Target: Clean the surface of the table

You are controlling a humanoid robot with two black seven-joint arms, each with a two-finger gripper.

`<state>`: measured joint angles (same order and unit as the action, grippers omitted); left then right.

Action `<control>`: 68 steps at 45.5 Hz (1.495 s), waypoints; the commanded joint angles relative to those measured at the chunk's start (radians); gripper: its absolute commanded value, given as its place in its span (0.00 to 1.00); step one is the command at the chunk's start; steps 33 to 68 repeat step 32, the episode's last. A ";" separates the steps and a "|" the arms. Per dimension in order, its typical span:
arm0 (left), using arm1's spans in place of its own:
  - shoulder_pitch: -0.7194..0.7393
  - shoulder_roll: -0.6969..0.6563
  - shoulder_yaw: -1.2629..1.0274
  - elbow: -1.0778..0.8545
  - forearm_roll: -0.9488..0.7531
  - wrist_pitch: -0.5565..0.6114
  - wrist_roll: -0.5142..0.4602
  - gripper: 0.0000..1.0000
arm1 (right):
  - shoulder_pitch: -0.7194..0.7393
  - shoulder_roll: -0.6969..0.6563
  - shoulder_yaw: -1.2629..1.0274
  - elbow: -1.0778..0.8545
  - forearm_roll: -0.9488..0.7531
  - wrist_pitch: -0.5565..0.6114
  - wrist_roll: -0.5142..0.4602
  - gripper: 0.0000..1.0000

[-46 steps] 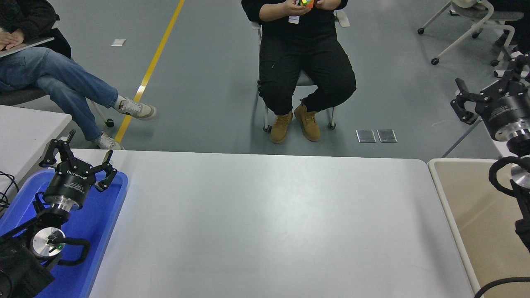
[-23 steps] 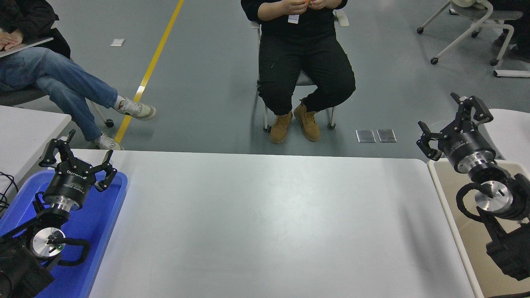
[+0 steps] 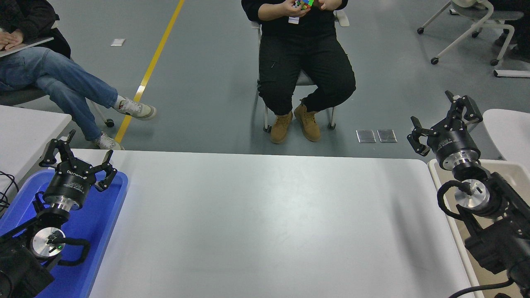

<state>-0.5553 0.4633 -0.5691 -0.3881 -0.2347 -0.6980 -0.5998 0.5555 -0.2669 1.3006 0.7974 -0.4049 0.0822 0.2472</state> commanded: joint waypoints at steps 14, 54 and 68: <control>0.000 0.000 0.000 0.000 0.000 0.000 0.000 1.00 | 0.006 0.015 0.005 -0.007 0.000 0.004 0.063 0.98; 0.000 0.000 0.000 0.000 0.000 0.000 0.000 1.00 | 0.003 0.014 0.000 -0.010 0.000 0.004 0.063 0.98; 0.000 0.000 0.000 0.000 0.000 0.000 0.000 1.00 | 0.003 0.014 0.000 -0.010 0.000 0.004 0.063 0.98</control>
